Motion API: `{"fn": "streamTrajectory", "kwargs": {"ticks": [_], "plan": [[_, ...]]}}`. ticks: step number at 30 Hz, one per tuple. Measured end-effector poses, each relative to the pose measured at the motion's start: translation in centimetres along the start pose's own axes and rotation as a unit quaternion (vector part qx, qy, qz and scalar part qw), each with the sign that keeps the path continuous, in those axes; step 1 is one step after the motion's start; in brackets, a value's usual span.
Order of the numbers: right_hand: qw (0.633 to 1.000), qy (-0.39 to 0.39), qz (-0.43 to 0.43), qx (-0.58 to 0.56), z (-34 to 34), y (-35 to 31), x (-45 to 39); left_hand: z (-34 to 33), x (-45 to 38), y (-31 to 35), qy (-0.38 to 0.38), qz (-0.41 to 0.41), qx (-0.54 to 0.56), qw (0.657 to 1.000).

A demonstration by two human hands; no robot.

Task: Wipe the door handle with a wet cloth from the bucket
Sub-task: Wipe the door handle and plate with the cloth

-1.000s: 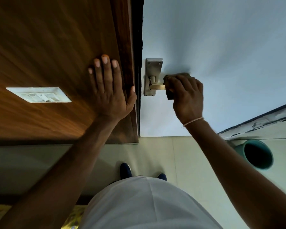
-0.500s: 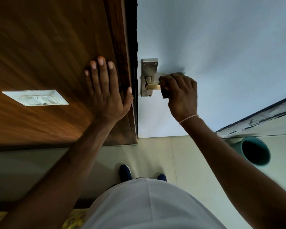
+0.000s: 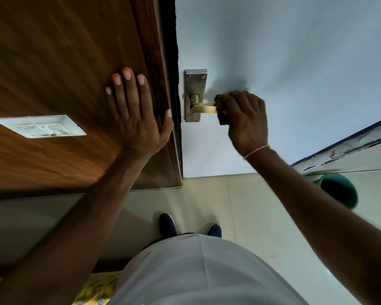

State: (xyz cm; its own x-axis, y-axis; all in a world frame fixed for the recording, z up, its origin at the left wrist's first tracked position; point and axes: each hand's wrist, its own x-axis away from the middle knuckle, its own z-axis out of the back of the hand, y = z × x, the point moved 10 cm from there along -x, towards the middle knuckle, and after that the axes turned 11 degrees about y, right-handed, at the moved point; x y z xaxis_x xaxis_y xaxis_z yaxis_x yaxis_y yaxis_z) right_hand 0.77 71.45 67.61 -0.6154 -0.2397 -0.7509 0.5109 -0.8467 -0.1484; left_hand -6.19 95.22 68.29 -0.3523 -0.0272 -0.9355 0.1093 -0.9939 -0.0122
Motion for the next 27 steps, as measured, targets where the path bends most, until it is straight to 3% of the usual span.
{"fn": "streamTrajectory", "kwargs": {"ticks": [4, 7, 11, 13, 14, 15, 17, 19, 22, 24, 27], "plan": [[0.998, 0.017, 0.04, -0.042, -1.8, -6.1, -0.9, 0.1, 0.0, 0.1, 0.005, 0.002, 0.004, 1.0], [0.997, 0.031, 0.037, -0.055, -1.2, -5.5, -0.6, 0.0, 0.0, 0.1, 0.0, -0.004, 0.008, 1.0], [0.996, 0.036, -0.06, -0.05, 0.4, 2.0, 0.9, 0.0, 0.1, 0.0, -0.016, 0.001, 0.002, 1.0], [0.98, 0.013, -0.18, -0.078, 0.2, 5.7, 2.7, 0.1, 0.0, 0.0, -0.021, 0.007, 0.007, 1.0], [0.948, 0.008, -0.292, -0.127, -0.2, 7.7, 4.5, 0.1, -0.1, 0.0, -0.022, 0.008, 0.009, 1.0], [0.883, 0.01, -0.429, -0.192, -1.0, 9.2, 7.0, 0.2, -0.1, 0.1, -0.024, 0.008, 0.01, 1.0], [0.695, 0.002, -0.639, -0.329, -3.9, 9.1, 12.7, 0.2, -0.1, 0.0, -0.024, 0.01, 0.011, 1.0], [0.532, -0.013, -0.726, -0.437, -6.8, 6.3, 16.3, 0.4, -0.2, 0.0, -0.022, 0.009, 0.011, 1.0], [0.313, -0.01, -0.75, -0.583, -9.7, 0.6, 16.6, 0.5, -0.2, 0.0, -0.023, 0.007, 0.005, 1.0], [0.216, 0.004, -0.751, -0.624, -10.3, -1.9, 15.3, 0.5, -0.2, 0.0, -0.027, 0.001, 0.005, 1.0], [0.176, 0.02, -0.734, -0.656, -11.0, -3.8, 13.2, 0.5, -0.2, -0.1, -0.032, -0.001, 0.006, 0.999]]}}
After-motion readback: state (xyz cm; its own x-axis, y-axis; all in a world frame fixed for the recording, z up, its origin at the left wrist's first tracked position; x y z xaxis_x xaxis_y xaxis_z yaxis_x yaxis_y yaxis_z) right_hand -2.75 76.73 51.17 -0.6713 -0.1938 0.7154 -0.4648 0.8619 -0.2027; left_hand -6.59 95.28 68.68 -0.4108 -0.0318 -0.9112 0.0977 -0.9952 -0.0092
